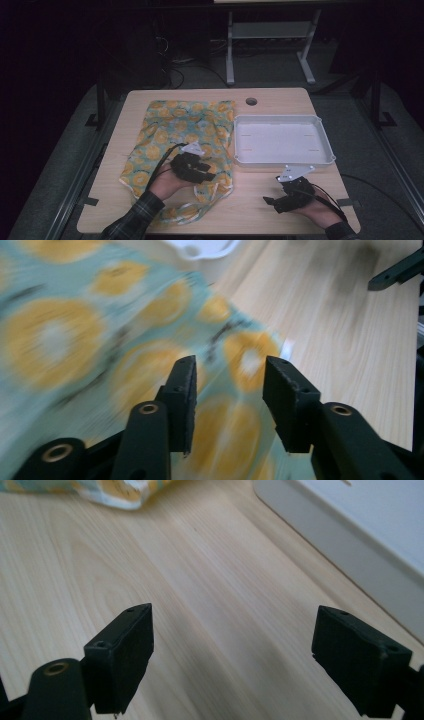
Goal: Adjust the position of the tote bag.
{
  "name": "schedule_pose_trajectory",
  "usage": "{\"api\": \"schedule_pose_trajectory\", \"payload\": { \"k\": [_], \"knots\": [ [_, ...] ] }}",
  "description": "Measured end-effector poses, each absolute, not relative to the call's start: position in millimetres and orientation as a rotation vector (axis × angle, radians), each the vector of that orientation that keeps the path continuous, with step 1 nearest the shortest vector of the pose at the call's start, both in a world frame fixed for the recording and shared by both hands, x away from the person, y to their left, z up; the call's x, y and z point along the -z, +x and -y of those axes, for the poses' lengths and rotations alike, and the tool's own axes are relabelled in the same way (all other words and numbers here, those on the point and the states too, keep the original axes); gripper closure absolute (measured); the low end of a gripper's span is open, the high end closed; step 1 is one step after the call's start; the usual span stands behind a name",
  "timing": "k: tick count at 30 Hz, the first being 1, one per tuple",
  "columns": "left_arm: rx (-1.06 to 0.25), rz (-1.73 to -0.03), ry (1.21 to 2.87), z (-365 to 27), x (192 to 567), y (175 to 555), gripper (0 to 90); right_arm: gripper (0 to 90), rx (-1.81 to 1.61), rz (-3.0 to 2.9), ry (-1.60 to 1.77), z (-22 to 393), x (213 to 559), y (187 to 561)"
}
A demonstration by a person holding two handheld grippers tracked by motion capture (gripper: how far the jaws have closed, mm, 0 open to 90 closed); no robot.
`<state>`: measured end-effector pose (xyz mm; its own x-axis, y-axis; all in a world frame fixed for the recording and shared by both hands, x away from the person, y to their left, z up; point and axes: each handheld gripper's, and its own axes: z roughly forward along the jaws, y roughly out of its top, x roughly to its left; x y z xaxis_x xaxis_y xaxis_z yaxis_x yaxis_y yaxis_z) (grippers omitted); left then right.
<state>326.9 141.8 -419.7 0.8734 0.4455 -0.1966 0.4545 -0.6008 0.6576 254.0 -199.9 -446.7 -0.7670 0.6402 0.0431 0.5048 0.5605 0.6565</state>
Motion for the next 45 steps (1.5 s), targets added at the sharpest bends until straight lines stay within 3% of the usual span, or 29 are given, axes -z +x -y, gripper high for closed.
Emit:
{"api": "schedule_pose_trajectory", "payload": {
  "k": [10, 19, 25, 26, 27, 28, 30, 31, 32, 33, 35, 45],
  "knots": [
    [-0.125, -0.784, 2.26, -226, 413, 304, 49.0, 21.7, -1.09, -2.596, 0.895, 162, 437, 270],
    [-0.195, -0.973, 2.205, -283, 422, 278, 46.6, 39.2, -1.115, -2.69, 0.86, 116, 439, 296],
    [-0.214, -1.028, 2.179, -298, 425, 267, 46.5, 45.4, -1.056, -2.766, 0.875, 106, 453, 304],
    [-0.213, -1.034, 2.177, -299, 426, 266, 46.4, 51.9, -1.071, -2.788, 0.893, 105, 454, 306],
    [-0.213, -1.035, 2.179, -300, 426, 266, 46.4, 51.9, -1.071, -2.788, 0.893, 105, 454, 306],
    [-0.216, -1.035, 2.179, -300, 426, 266, 46.5, 59.4, -1.065, -2.799, 0.904, 103, 454, 307],
    [-0.219, -1.028, 2.182, -299, 426, 266, 46.5, 62.6, -1.061, -2.805, 0.9, 102, 455, 307],
    [-0.222, -1.028, 2.185, -299, 426, 266, 46.4, 67.2, -1.06, -2.813, 0.898, 101, 455, 309],
    [-0.224, -1.027, 2.19, -298, 426, 266, 46.4, 78.0, -1.048, -2.832, 0.894, 98, 457, 311],
    [-0.224, -1.027, 2.19, -298, 426, 266, 46.4, 78.0, -1.048, -2.832, 0.894, 98, 457, 311],
    [-0.226, -1.025, 2.189, -298, 426, 266, 46.4, 89.1, -1.032, -2.844, 0.869, 95, 458, 314],
    [-0.24, -1.013, 2.19, -300, 423, 267, 46.3, 90.0, -0.969, -2.799, 0.845, 111, 452, 318]
  ]
}}
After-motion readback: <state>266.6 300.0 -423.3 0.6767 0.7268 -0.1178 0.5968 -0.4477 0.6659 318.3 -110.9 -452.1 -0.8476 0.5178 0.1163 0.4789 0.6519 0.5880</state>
